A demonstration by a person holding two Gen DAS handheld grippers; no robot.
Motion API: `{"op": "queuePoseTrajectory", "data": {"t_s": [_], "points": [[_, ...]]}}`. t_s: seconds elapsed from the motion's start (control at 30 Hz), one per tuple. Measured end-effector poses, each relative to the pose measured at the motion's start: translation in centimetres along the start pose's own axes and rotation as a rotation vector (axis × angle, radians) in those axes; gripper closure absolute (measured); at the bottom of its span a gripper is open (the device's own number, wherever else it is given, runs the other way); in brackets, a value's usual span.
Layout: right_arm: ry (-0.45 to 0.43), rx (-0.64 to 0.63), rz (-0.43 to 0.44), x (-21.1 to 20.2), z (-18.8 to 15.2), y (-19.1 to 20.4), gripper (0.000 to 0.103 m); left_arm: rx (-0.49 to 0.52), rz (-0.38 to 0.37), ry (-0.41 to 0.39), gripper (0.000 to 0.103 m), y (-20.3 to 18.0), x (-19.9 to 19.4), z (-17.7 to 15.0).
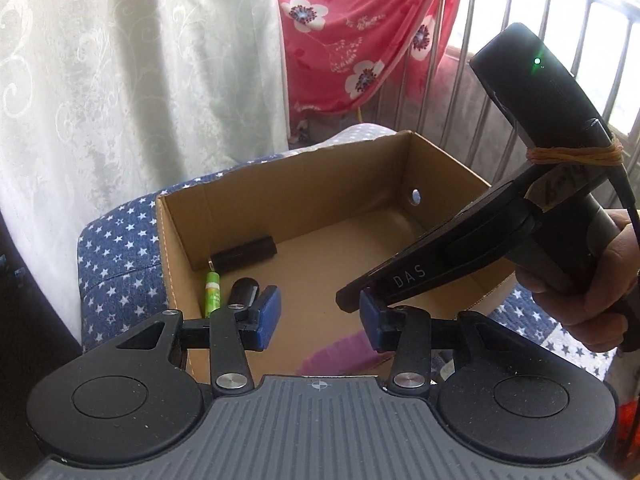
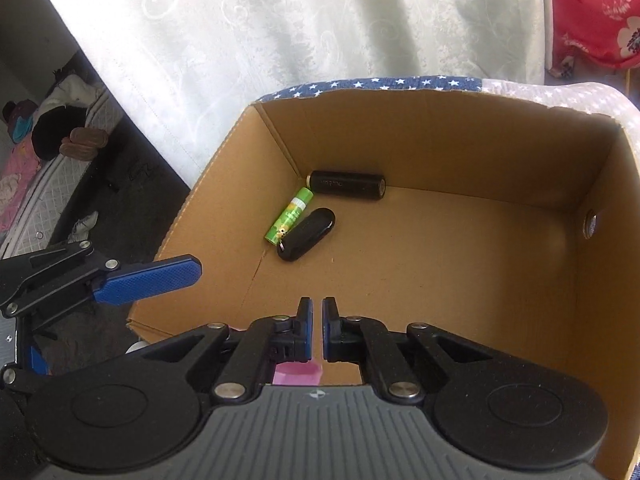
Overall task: Organize rigid objects
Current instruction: 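Carry the pink lid into the box and open the right gripper, then grasp the black tape roll by its edge with the right gripper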
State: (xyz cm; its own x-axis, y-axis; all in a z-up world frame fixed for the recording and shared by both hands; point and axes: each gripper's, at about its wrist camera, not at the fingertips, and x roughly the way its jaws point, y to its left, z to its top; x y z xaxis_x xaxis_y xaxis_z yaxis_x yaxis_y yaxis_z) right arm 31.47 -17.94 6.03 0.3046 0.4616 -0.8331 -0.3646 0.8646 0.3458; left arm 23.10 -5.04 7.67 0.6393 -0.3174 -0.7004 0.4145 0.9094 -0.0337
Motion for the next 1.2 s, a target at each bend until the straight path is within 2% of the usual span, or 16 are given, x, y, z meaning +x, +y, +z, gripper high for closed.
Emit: {"op": "queuePoseTrajectory", "data": {"t_s": [0.17, 0.33, 0.57, 0.77, 0.9, 1.03, 1.2], "points": [[0.029, 0.003, -0.021, 1.7, 0.2, -0.5, 0.098, -0.013, 0.002, 0.008, 0.060, 0.7, -0.1, -0.7], [0.034, 0.006, -0.011, 1.6, -0.1, -0.7, 0.098, -0.006, 0.008, -0.020, 0.060, 0.8, -0.9, -0.6], [0.016, 0.024, -0.003, 0.3, -0.2, -1.0, 0.098, -0.024, 0.013, -0.066, 0.060, 0.9, -2.7, -0.3], [-0.028, 0.036, 0.039, -2.5, -1.2, -0.5, 0.097, -0.051, 0.009, -0.091, 0.059, 1.1, -4.6, -0.7], [-0.093, 0.057, 0.084, -5.7, -3.4, -0.1, 0.096, -0.066, -0.003, -0.121, 0.059, 1.2, -7.1, -2.1], [-0.175, 0.061, 0.135, -9.2, -7.2, 0.6, 0.096, -0.076, -0.012, -0.137, 0.058, 1.2, -9.6, -4.6], [-0.255, 0.060, 0.184, -12.2, -12.7, 1.8, 0.095, -0.092, -0.035, -0.103, 0.055, 1.0, -11.2, -8.5]]}}
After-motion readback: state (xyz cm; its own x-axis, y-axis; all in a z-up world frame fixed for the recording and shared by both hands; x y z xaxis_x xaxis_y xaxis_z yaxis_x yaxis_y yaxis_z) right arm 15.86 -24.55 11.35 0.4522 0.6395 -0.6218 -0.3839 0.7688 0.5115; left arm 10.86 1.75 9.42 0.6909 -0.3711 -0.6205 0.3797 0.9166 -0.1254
